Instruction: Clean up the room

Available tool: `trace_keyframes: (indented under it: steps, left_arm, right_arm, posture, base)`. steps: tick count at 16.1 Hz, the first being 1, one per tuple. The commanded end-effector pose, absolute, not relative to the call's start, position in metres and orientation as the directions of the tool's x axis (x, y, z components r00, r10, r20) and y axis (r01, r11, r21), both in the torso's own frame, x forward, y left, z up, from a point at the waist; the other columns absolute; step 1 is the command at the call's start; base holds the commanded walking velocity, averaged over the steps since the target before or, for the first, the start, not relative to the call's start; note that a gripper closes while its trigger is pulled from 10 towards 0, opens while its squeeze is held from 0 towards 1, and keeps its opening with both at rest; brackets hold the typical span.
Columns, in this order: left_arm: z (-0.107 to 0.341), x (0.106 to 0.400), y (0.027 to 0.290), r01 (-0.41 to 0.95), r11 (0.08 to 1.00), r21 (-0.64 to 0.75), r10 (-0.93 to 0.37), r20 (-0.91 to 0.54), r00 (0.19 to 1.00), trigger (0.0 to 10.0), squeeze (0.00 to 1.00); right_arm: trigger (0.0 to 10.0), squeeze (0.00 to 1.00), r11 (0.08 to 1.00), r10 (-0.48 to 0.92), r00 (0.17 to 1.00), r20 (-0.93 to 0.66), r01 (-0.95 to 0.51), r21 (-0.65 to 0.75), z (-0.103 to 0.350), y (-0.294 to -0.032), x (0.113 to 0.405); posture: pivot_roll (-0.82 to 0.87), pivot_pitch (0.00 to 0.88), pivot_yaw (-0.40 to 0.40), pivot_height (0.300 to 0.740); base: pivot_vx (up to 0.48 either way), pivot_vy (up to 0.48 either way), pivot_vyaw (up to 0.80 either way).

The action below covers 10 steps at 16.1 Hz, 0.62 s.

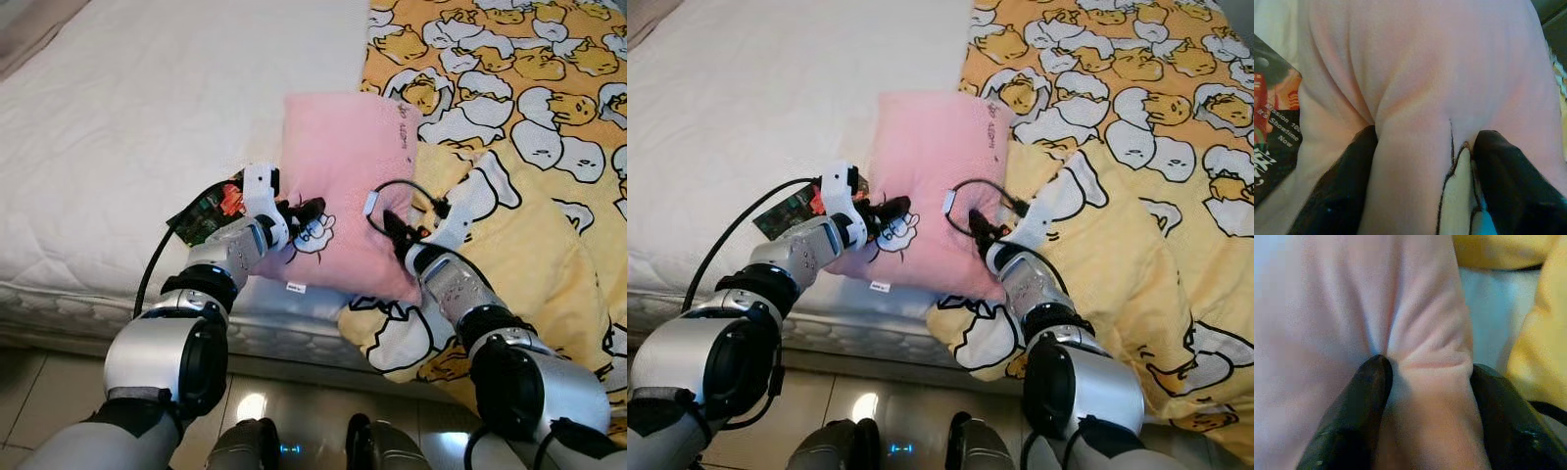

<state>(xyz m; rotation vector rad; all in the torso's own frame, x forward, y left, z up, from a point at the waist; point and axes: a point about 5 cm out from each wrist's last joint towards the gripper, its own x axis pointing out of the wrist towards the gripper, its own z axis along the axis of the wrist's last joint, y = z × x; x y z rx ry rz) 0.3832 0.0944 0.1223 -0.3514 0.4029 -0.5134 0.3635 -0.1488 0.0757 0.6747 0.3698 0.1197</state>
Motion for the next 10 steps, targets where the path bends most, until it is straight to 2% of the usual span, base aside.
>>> trace_keyframes:
  steps: [1, 4, 8, 10]
  left_arm:
    - [0.105, 0.372, 0.080, 0.459, 0.797, -0.393, -0.592, -0.350, 0.726, 0.0, 0.00]
    - [0.099, 0.367, 0.072, 0.492, 0.790, -0.364, -0.608, -0.373, 0.701, 0.0, 0.00]
    - [0.098, 0.367, 0.074, 0.504, 0.799, -0.329, -0.600, -0.375, 0.707, 0.0, 0.00]
    - [0.104, 0.368, 0.072, 0.592, 0.769, -0.240, -0.639, -0.329, 0.696, 0.0, 0.00]
  right_arm:
    - [0.0, 0.00, 0.804, 0.216, 0.910, -0.353, 0.040, 0.594, 0.063, -0.152, 0.356]
    - [0.0, 0.00, 0.820, 0.221, 0.907, -0.360, 0.027, 0.571, 0.063, -0.150, 0.356]
    - [0.0, 0.00, 0.836, 0.219, 0.900, -0.377, 0.026, 0.547, 0.056, -0.152, 0.351]
    - [0.0, 0.00, 0.839, 0.219, 0.896, -0.386, 0.029, 0.543, 0.053, -0.153, 0.349]
  posture:
    - [0.01, 0.138, -0.048, 0.740]
    - [0.00, 0.107, -0.042, 0.740]
    - [0.01, 0.080, -0.034, 0.740]
    - [0.01, 0.069, -0.021, 0.740]
  base:
    - [0.000, 0.000, 0.00]
    - [0.000, 0.000, 0.00]
    - [0.000, 0.000, 0.00]
    - [0.000, 0.000, 0.00]
